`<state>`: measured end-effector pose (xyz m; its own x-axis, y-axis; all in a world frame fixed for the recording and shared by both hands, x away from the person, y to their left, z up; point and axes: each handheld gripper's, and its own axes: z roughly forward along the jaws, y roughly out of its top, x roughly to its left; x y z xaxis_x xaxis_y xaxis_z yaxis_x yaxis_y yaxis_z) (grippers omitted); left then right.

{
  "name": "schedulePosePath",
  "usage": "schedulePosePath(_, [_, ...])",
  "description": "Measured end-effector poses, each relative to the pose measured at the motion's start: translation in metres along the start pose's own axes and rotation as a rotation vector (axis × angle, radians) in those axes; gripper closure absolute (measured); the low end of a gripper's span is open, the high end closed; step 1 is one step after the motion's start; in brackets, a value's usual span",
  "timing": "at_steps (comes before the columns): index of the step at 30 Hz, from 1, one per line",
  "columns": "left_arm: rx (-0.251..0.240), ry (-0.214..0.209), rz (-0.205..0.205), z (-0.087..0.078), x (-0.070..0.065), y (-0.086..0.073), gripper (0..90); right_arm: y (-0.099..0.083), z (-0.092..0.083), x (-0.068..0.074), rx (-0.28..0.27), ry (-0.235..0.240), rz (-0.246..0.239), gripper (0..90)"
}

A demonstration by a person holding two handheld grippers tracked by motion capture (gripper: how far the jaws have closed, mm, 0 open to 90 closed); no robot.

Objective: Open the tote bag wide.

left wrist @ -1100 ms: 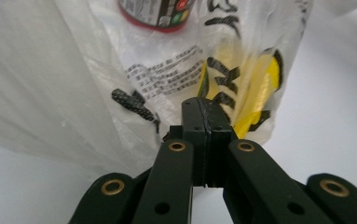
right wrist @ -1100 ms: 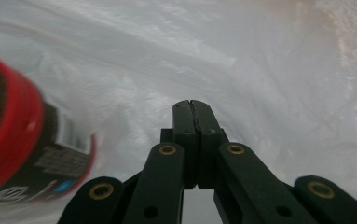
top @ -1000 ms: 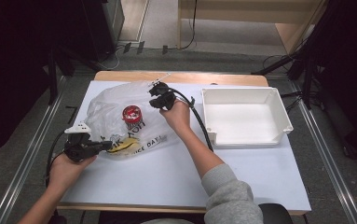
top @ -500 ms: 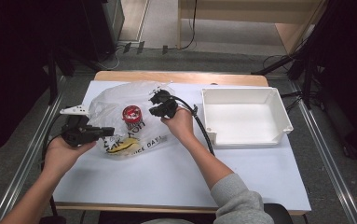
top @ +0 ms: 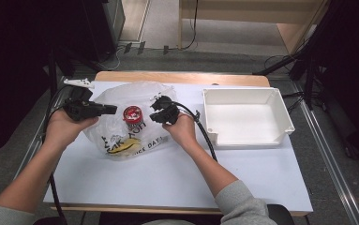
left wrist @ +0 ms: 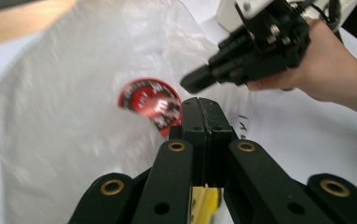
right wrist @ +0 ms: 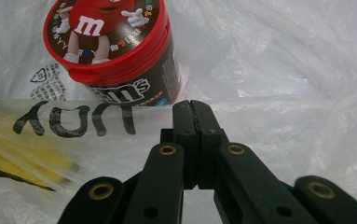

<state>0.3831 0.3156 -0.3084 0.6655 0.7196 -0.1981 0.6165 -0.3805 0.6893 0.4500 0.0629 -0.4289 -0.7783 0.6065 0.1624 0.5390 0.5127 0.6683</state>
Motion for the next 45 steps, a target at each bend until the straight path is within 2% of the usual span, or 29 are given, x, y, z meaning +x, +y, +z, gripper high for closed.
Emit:
schedulePosePath(4, [0.0, 0.017, 0.019, 0.003, 0.007, 0.017, 90.0, 0.001, -0.001, 0.001, -0.007, 0.005, 0.0, 90.0])
schedulePosePath(7, [-0.007, 0.018, 0.007, 0.008, 0.017, 0.025, 90.0, 0.0, -0.001, 0.002, -0.006, 0.007, 0.003, 90.0])
schedulePosePath(11, [0.005, 0.014, -0.02, 0.021, 0.031, 0.031, 90.0, 0.001, -0.002, 0.002, -0.01, 0.01, 0.003, 90.0])
schedulePosePath(17, [0.025, 0.022, -0.01, 0.041, 0.043, 0.039, 90.0, 0.004, -0.003, 0.001, -0.026, 0.01, 0.005, 90.0])
schedulePosePath(21, [0.034, 0.036, -0.028, 0.052, 0.052, 0.041, 90.0, 0.008, -0.003, -0.001, -0.033, 0.007, 0.006, 90.0])
schedulePosePath(25, [0.058, 0.064, -0.043, 0.061, 0.065, 0.034, 90.0, 0.009, -0.002, 0.0, -0.04, 0.01, 0.017, 90.0])
schedulePosePath(28, [0.04, 0.06, -0.066, 0.064, 0.074, 0.028, 90.0, 0.008, 0.001, -0.001, -0.045, 0.008, 0.014, 90.0])
schedulePosePath(32, [0.041, 0.053, -0.093, 0.07, 0.087, 0.017, 90.0, 0.007, 0.007, -0.004, -0.041, 0.001, 0.027, 90.0])
schedulePosePath(34, [0.038, 0.055, -0.113, 0.074, 0.092, 0.01, 90.0, 0.007, 0.008, -0.004, -0.042, 0.001, 0.035, 90.0])
schedulePosePath(39, [0.02, 0.033, -0.201, 0.082, 0.108, -0.007, 90.0, 0.008, 0.013, -0.001, -0.057, 0.006, 0.04, 90.0])
schedulePosePath(42, [0.047, 0.041, -0.204, 0.089, 0.113, -0.014, 90.0, 0.008, 0.019, 0.001, -0.046, 0.01, 0.036, 90.0])
schedulePosePath(45, [0.035, 0.041, -0.214, 0.093, 0.116, -0.021, 90.0, 0.008, 0.024, 0.001, -0.034, 0.006, 0.034, 90.0])
